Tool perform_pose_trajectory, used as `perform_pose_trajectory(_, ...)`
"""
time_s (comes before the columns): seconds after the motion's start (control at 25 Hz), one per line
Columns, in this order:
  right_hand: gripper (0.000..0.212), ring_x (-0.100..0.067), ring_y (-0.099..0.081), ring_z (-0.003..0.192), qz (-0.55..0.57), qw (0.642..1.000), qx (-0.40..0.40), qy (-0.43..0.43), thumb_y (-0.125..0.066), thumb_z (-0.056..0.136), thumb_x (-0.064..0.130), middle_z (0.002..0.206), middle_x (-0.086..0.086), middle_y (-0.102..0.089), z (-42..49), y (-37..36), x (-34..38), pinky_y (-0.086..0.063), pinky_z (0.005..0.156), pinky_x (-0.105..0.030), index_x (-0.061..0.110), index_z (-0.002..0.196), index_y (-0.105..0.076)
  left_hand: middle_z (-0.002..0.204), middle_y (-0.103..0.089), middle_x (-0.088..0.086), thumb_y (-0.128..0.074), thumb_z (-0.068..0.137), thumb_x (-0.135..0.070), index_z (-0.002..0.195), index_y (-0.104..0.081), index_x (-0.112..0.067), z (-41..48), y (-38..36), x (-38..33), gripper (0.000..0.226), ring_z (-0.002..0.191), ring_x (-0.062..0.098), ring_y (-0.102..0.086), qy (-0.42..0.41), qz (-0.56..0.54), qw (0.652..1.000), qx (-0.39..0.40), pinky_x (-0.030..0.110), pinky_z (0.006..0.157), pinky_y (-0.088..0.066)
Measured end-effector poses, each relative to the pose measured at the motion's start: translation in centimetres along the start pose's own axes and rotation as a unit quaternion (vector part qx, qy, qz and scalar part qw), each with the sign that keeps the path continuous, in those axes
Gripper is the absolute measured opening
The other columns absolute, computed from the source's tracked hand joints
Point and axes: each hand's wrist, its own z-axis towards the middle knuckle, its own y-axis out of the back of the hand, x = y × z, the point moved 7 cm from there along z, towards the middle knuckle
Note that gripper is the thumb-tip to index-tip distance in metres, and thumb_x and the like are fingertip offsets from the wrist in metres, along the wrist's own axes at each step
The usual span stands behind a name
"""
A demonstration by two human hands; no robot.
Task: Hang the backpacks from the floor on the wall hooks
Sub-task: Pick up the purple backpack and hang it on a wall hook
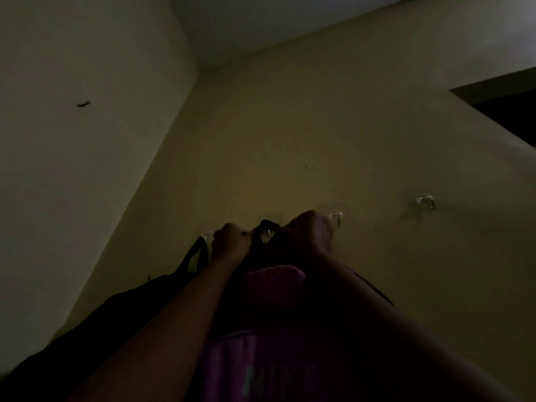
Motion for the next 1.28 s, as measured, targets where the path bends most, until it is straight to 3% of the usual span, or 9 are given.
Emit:
perform_pose_trajectory(0.24, 0.027, -0.029, -0.063, 0.075, 0.013, 1.0, 0.023, -0.016, -0.068, 0.075, 0.028, 0.073, -0.018, -0.066, -1.9, -0.1, -0.4, -0.041, 0.059, -0.025, 0.002, 0.076, -0.073, 0.095, -0.067, 0.033, -0.057, 0.088, -0.021, 0.069, -0.062, 0.01, -3.0, 0.6, -0.3, 0.037, 0.092, 0.04, -0.065, 0.001, 0.01, 0.999, 0.032, 0.032, 0.05, -0.036)
perform_pose_trajectory(0.32, 0.028, -0.028, -0.059, 0.072, 0.009, 0.997, 0.067, -0.029, -0.065, 0.078, 0.028, 0.067, -0.013, -0.06, -2.5, -0.3, -0.8, -0.041, 0.061, -0.026, 0.001, 0.077, -0.072, 0.079, -0.066, 0.029, -0.059, 0.087, -0.022, 0.051, -0.052, -0.003, -4.3, 1.1, -0.9, 0.041, 0.083, 0.036, -0.065, -0.009, 0.019, 0.999, 0.046, 0.026, 0.045, -0.029)
perform_pose_trajectory(0.4, 0.026, -0.025, -0.056, 0.072, 0.009, 0.991, 0.131, -0.029, -0.061, 0.082, 0.025, 0.071, -0.015, -0.061, -3.2, -0.2, -0.9, -0.039, 0.064, -0.026, 0.001, 0.077, -0.071, 0.074, -0.064, 0.023, -0.057, 0.088, -0.02, 0.065, -0.062, 0.004, -5.3, 2.1, -1.8, 0.033, 0.08, 0.029, -0.063, -0.005, 0.027, 0.998, 0.061, 0.024, 0.045, -0.028)
perform_pose_trajectory(0.56, 0.033, -0.031, -0.065, 0.097, 0.037, 0.984, 0.173, -0.002, -0.051, 0.091, 0.029, 0.1, -0.02, -0.071, -5.3, 2.8, -0.7, -0.041, 0.072, -0.027, 0.004, 0.093, -0.073, 0.096, -0.064, 0.009, -0.051, 0.091, -0.023, 0.094, -0.068, -0.003, -8.5, 4.3, -4.2, 0.027, 0.092, 0.026, -0.059, 0.019, 0.035, 0.996, 0.083, 0.025, 0.053, -0.031)
perform_pose_trajectory(0.68, 0.037, -0.027, -0.06, 0.114, 0.095, 0.978, 0.185, -0.022, -0.047, 0.094, 0.034, 0.12, -0.014, -0.067, -8.5, 6.5, -0.8, -0.041, 0.079, -0.024, 0.011, 0.116, -0.066, 0.131, -0.055, 0.008, -0.049, 0.092, -0.03, 0.124, -0.056, -0.01, -12.3, 5.2, -5.8, 0.038, 0.12, 0.027, -0.052, 0.051, -0.014, 0.994, 0.1, 0.02, 0.079, -0.037)
perform_pose_trajectory(0.8, 0.04, -0.02, -0.058, 0.116, 0.179, 0.962, 0.196, -0.057, -0.045, 0.095, 0.036, 0.125, -0.008, -0.065, -12.4, 10.3, -1.6, -0.042, 0.081, -0.021, 0.013, 0.122, -0.061, 0.136, -0.052, 0.01, -0.047, 0.091, -0.041, 0.125, -0.056, -0.02, -17.2, 6.4, -6.6, 0.041, 0.121, 0.028, -0.051, 0.112, -0.071, 0.986, 0.1, 0.034, 0.099, -0.044)
perform_pose_trajectory(1.04, 0.038, -0.007, -0.052, 0.094, 0.283, 0.93, 0.209, -0.109, -0.044, 0.095, 0.039, 0.096, 0.006, -0.058, -21.7, 18.5, -2.7, -0.039, 0.06, -0.005, 0.013, 0.112, -0.065, 0.133, -0.054, 0.015, -0.045, 0.094, -0.019, 0.125, -0.053, -0.002, -30.7, 9.3, -11.0, 0.036, 0.112, 0.015, -0.048, 0.17, -0.148, 0.972, 0.059, 0.013, 0.081, -0.035)
perform_pose_trajectory(1.12, 0.039, -0.007, -0.05, 0.091, 0.303, 0.909, 0.241, -0.157, -0.039, 0.091, 0.051, 0.091, 0.01, -0.054, -25.9, 21.3, -3.1, -0.039, 0.07, -0.018, 0.023, 0.1, -0.064, 0.136, -0.051, 0.012, -0.046, 0.094, -0.024, 0.129, -0.05, -0.005, -35.8, 9.7, -11.3, 0.04, 0.114, 0.014, -0.047, 0.222, -0.183, 0.954, 0.085, 0.02, 0.093, -0.037)
perform_pose_trajectory(1.28, 0.05, -0.009, -0.047, 0.113, 0.316, 0.859, 0.284, -0.286, -0.037, 0.095, 0.047, 0.122, 0.008, -0.052, -34.7, 26.8, -3.5, -0.036, 0.098, -0.023, 0.014, 0.128, -0.054, 0.138, -0.047, 0.002, -0.041, 0.094, -0.034, 0.135, -0.043, -0.012, -45.9, 11.4, -13.0, 0.046, 0.116, 0.013, -0.044, 0.311, -0.253, 0.908, 0.124, 0.029, 0.1, -0.033)
